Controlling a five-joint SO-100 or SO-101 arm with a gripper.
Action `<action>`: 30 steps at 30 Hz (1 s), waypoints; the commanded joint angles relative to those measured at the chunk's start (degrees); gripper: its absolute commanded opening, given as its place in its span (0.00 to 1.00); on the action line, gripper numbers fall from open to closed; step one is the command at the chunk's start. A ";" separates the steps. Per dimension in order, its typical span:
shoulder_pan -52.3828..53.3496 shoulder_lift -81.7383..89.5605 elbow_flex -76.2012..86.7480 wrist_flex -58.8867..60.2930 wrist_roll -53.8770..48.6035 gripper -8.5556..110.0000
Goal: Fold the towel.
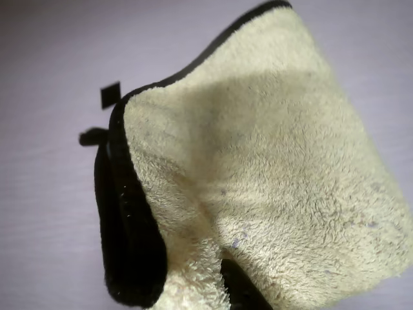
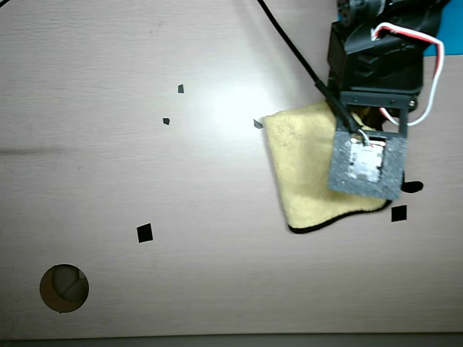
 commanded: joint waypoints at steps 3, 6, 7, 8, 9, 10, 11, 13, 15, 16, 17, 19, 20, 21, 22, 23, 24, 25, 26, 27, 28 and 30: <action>-2.02 0.53 2.20 0.26 1.41 0.08; -2.64 -1.14 1.23 0.53 3.60 0.13; -2.90 -1.76 0.26 0.79 3.96 0.14; -3.43 -2.46 -0.79 0.97 4.57 0.14; -3.87 -3.34 -2.02 1.32 5.01 0.14; -4.39 -4.13 -3.25 1.49 5.45 0.14; -4.83 -4.92 -4.31 1.49 5.89 0.14; -5.63 -6.15 -5.71 1.58 6.15 0.14; -6.42 -6.50 -6.15 2.55 5.98 0.15; -6.77 -6.50 -6.24 3.34 5.71 0.15; -7.03 -6.42 -6.24 4.22 5.45 0.15; -7.21 -6.15 -6.68 6.33 4.48 0.16; -7.21 -6.15 -7.21 7.56 4.13 0.17; -7.03 -6.06 -7.73 8.70 3.69 0.17; -6.77 -5.98 -8.35 9.67 3.08 0.18; -6.50 -5.98 -9.14 10.63 2.55 0.18; -6.24 -5.89 -10.02 11.60 2.02 0.19; -5.98 -5.89 -10.99 12.74 1.41 0.19; -5.80 -5.89 -12.04 13.97 1.05 0.20; -5.63 -5.89 -13.10 15.12 0.62 0.20; -5.63 -5.89 -14.06 16.26 0.35 0.20; -5.54 -5.89 -16.17 17.67 0.97 0.20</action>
